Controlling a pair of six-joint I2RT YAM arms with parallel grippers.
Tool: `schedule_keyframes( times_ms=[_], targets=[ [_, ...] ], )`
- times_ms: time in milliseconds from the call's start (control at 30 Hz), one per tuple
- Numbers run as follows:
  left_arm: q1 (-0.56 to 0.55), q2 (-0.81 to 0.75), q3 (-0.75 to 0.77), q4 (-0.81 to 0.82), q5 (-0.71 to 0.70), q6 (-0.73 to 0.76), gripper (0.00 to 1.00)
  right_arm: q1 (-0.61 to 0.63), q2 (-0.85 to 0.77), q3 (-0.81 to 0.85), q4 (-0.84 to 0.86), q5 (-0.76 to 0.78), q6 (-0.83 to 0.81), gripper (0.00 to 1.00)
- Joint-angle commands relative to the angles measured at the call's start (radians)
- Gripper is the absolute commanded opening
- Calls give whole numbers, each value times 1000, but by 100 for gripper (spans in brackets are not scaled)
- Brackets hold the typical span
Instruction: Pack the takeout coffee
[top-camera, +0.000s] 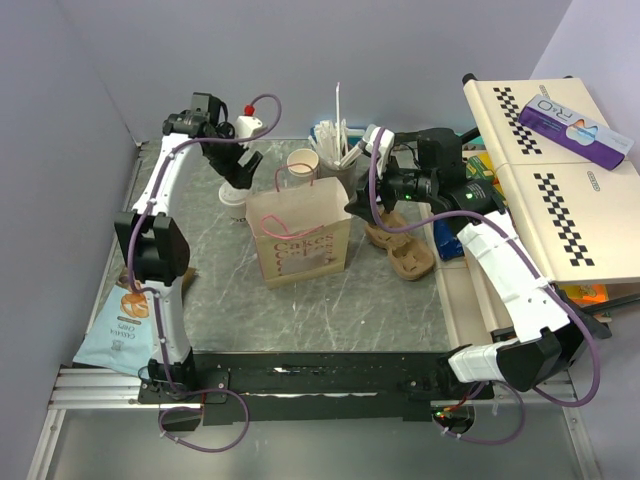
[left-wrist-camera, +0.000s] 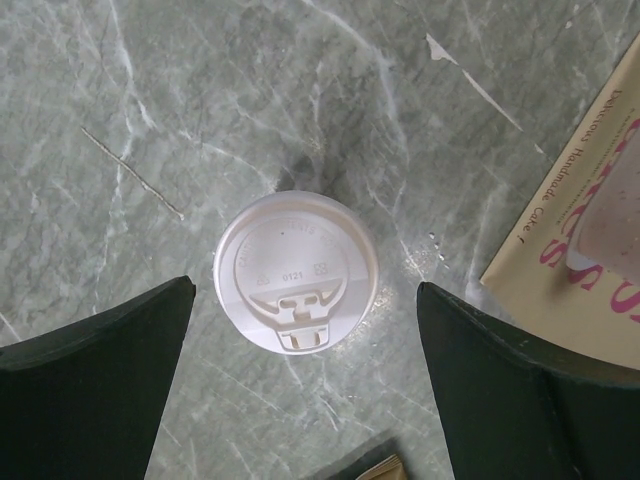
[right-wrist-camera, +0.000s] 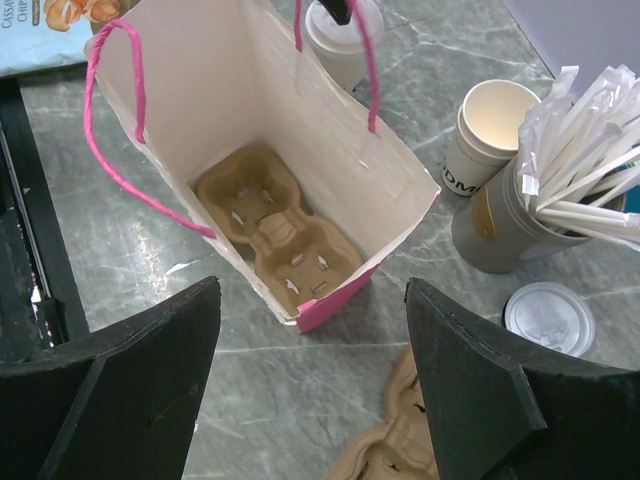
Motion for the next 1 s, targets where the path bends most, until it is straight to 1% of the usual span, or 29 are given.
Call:
schedule_keyframes(
  times_ms=[0, 233, 500, 733, 967],
  targets=[
    [-3, 14, 26, -14, -69, -1, 99, -6, 11, 31, 4, -14, 2, 81],
    [-17, 18, 0, -31, -125, 1, 99, -6, 1, 10, 9, -11, 2, 81],
    [-17, 50, 13, -67, -102, -15, 99, -5, 5, 10, 12, -17, 7, 81],
    [-17, 67, 15, -57, -109, -21, 99, -6, -5, -6, 12, -17, 5, 81],
    [-17, 100, 49, -70, -102, -30, 99, -5, -5, -6, 10, -11, 4, 81]
  ],
)
